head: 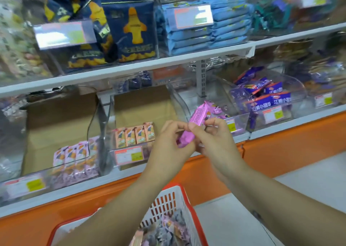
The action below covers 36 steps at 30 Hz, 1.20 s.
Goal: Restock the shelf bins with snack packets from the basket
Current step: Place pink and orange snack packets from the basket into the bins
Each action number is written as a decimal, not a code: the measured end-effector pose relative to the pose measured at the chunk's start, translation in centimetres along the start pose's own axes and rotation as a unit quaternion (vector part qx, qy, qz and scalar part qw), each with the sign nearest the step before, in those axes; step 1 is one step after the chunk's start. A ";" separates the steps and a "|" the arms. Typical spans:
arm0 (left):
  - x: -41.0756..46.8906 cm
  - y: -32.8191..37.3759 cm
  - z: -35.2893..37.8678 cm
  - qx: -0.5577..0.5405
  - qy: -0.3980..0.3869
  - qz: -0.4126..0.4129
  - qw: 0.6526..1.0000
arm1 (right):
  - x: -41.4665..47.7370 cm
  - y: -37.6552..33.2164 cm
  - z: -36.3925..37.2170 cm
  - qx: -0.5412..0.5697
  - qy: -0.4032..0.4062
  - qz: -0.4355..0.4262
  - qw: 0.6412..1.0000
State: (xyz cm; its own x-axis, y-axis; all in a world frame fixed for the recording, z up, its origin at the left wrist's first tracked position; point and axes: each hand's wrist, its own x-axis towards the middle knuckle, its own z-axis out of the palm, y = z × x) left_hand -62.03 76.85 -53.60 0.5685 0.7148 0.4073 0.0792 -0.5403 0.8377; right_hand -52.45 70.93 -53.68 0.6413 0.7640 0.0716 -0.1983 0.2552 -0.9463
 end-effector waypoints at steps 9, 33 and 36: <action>6.0 -4.3 -1.8 0.420 -0.147 0.058 0.894 | 12.5 -2.7 -4.2 -0.410 0.031 -0.150 0.899; 6.0 -7.6 -1.6 0.370 -0.216 0.064 0.901 | 18.7 0.4 -5.2 -0.714 -0.058 0.019 0.697; 5.8 -7.5 -1.5 0.370 -0.197 0.069 0.905 | 15.3 -0.4 -5.4 -0.599 -0.058 -0.079 0.795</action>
State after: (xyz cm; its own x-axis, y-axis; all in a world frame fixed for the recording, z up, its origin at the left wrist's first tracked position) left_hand -60.55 85.71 -56.97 0.8514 0.4830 0.2048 0.4295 -0.8659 0.2563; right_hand -38.53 79.33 -53.89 0.5023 0.8454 0.1817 0.7699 -0.3416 -0.5390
